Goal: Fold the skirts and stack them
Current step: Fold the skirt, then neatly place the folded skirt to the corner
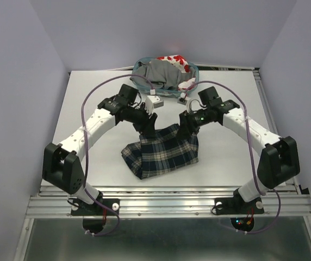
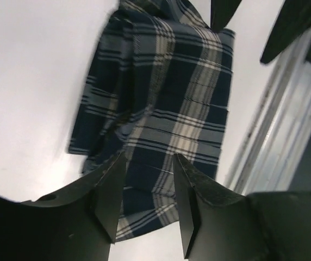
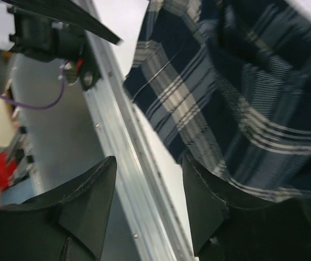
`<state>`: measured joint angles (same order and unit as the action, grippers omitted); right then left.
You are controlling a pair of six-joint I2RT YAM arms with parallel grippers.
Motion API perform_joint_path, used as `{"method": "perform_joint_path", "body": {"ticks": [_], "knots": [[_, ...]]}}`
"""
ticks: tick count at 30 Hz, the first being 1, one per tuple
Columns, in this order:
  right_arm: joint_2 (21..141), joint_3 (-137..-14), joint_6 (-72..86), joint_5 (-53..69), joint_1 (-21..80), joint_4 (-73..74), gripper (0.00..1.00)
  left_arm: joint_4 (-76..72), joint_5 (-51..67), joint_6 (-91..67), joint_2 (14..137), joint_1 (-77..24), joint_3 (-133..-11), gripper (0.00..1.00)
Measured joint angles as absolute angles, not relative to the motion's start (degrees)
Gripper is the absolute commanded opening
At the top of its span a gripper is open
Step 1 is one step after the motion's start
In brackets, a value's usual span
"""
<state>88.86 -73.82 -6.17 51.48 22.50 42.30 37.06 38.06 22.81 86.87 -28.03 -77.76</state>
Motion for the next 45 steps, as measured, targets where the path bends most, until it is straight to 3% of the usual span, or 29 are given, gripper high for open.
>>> {"method": "perform_joint_path", "body": {"ticks": [5,14,19,21,27,28,37,45], "knots": [[94.21,-67.13,1.43,54.96,25.69,33.5,0.59,30.74,41.08,17.67,92.16,-28.14,-68.29,0.53],[104.62,-63.92,9.17,46.3,24.6,21.26,0.62,21.34,39.81,12.82,103.98,-27.86,-67.92,0.59],[103.53,-61.54,9.69,40.69,24.18,18.33,0.64,19.07,39.16,12.12,104.47,-27.81,-67.99,0.73],[101.95,-60.9,9.28,37.91,24.18,18.39,0.71,19.18,38.37,12.14,104.38,-27.83,-68.49,0.77],[93.45,-60.84,7.25,29.21,23.9,21.1,0.75,22.46,29.06,13.93,97.56,-27.7,-73.87,0.91],[91.42,-60.84,6.83,28.32,23.77,21.82,0.75,22.68,27.42,14.2,95.02,-27.7,-74.81,0.99],[81.69,-61.49,2.76,18.46,27.44,27.66,0.75,21.54,12.25,11.57,72.75,-27.16,-75.72,0.99],[87.15,-61.1,1.74,11.64,39.62,29.54,0.72,23.51,4.71,9.82,72.2,-21.98,-74.39,0.99]]}}
